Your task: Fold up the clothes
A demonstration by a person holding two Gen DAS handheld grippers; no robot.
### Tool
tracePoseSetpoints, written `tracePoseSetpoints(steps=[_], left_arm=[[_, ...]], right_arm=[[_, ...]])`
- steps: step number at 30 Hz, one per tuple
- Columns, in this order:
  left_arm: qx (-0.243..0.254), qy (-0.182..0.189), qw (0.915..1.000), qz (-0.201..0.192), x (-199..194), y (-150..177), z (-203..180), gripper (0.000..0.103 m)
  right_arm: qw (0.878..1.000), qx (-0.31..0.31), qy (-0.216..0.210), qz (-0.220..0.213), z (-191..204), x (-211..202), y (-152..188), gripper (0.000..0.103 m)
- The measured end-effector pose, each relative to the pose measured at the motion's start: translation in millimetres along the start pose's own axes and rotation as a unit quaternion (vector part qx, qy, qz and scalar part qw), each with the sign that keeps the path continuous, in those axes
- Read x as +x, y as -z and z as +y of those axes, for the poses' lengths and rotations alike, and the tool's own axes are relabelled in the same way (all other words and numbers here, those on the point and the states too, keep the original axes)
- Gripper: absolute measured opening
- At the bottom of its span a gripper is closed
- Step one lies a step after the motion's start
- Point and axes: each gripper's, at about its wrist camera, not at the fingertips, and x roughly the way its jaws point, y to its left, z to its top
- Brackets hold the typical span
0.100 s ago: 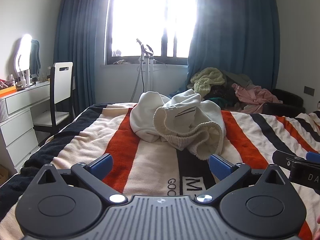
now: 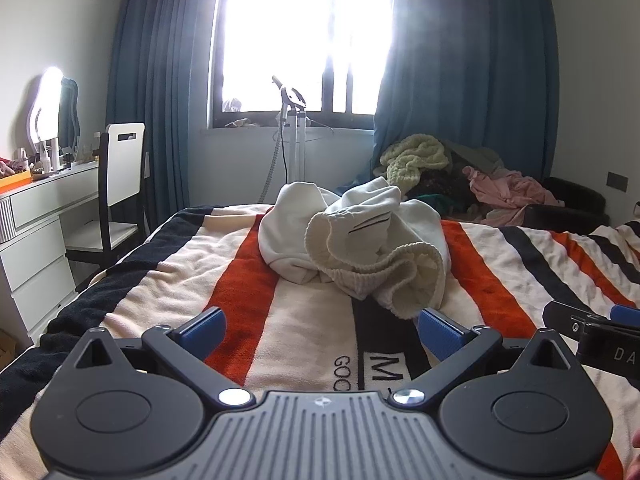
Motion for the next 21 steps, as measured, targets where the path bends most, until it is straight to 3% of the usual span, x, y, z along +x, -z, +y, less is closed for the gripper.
tracePoseSetpoints(steps=[21], left_arm=[[-0.005, 0.005, 1.0000, 0.003, 4.8, 3.1, 0.2, 0.103]], right_arm=[[1.000, 0.014, -0.003, 0.015, -1.5, 4.2, 3.5, 0.103]])
